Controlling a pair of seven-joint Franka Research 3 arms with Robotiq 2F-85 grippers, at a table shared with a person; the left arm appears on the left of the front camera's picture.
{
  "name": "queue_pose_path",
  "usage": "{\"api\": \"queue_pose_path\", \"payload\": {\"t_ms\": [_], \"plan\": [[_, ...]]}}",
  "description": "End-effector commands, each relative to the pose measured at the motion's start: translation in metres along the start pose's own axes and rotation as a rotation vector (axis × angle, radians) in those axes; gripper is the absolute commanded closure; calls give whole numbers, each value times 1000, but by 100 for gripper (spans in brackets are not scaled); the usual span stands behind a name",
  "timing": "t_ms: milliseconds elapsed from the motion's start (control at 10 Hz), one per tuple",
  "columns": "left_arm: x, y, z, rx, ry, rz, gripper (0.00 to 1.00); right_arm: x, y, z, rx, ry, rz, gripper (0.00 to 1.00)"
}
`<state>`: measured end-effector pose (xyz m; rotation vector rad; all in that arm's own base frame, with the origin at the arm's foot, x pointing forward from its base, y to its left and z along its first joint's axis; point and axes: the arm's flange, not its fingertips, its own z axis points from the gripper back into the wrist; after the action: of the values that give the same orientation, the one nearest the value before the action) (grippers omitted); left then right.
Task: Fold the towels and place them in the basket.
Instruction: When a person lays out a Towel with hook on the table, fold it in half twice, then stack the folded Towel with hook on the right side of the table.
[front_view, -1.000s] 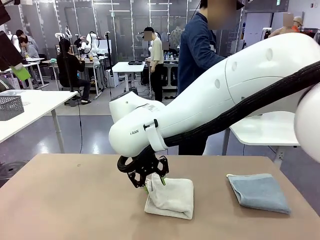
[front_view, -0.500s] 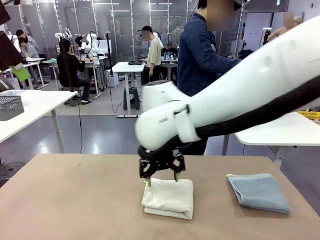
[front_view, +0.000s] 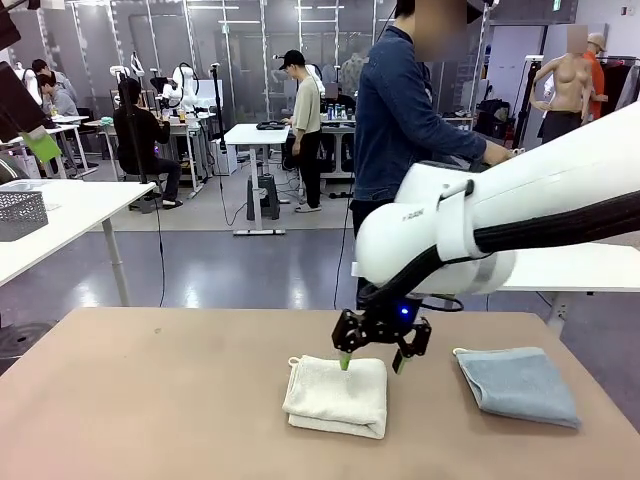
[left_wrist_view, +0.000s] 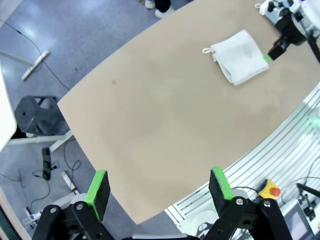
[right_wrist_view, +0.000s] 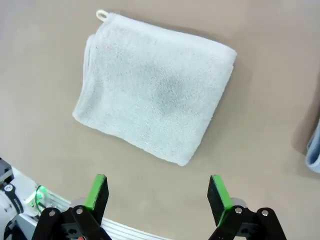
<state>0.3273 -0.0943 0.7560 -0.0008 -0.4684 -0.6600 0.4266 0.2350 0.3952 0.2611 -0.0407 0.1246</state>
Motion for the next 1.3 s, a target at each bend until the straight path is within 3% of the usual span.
{"api": "queue_pose_path", "payload": {"t_ms": [0,1000,1100,1200], "plan": [[-1,-1,3,-5,12,10,0,3,17,0,-35,-9,8,0],[-1,-1,3,-5,12,10,0,-2,14,1,-10,-5,32,0],[-1,-1,3,-5,12,10,0,-41,1,41,68,-65,36,0],[-1,-1,3,-5,12,10,0,-71,-19,60,239,1,84,0]]}}
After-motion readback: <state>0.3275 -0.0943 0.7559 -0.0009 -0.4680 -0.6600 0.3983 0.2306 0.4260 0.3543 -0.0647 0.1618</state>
